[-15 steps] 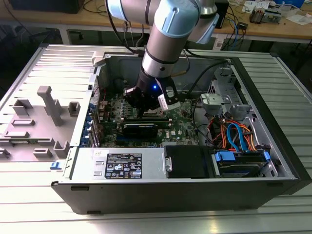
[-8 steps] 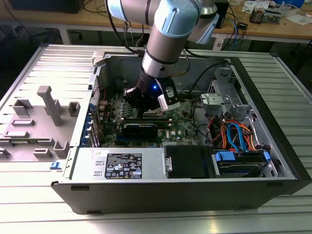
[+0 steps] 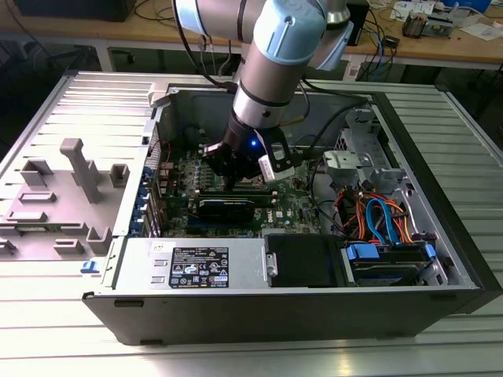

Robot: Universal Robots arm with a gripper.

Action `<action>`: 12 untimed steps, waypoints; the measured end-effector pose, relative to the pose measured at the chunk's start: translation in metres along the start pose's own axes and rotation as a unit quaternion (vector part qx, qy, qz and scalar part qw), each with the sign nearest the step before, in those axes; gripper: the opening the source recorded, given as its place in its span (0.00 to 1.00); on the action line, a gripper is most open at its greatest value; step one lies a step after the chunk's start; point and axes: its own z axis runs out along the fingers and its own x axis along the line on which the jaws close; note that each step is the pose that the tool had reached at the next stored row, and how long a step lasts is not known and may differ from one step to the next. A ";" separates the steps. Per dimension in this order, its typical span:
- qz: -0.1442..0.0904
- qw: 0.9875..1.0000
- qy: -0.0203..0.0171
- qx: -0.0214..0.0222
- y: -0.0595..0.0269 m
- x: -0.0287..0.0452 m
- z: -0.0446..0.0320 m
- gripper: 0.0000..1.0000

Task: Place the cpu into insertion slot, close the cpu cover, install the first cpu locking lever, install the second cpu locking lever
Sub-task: 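Install the second cpu locking lever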

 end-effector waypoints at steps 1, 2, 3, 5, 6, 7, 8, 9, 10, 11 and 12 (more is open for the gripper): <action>-0.001 1.000 0.000 -0.004 -0.0009 0.0040 0.0008 0.11; -0.001 1.000 0.000 -0.005 -0.0008 0.0056 0.0013 0.11; -0.002 1.000 -0.001 -0.006 -0.0008 0.0064 0.0017 0.11; -0.002 1.000 -0.001 -0.007 -0.0008 0.0084 0.0027 0.11; -0.002 1.000 -0.002 -0.007 -0.0007 0.0091 0.0031 0.11; -0.003 1.000 -0.003 -0.008 -0.0007 0.0104 0.0041 0.11; -0.003 1.000 -0.004 -0.009 -0.0007 0.0112 0.0050 0.11; -0.004 1.000 -0.006 -0.011 -0.0008 0.0116 0.0060 0.11; -0.004 1.000 -0.007 -0.013 -0.0008 0.0121 0.0065 0.11; -0.005 1.000 -0.008 -0.014 -0.0007 0.0126 0.0070 0.11; -0.005 1.000 -0.009 -0.015 -0.0006 0.0133 0.0079 0.11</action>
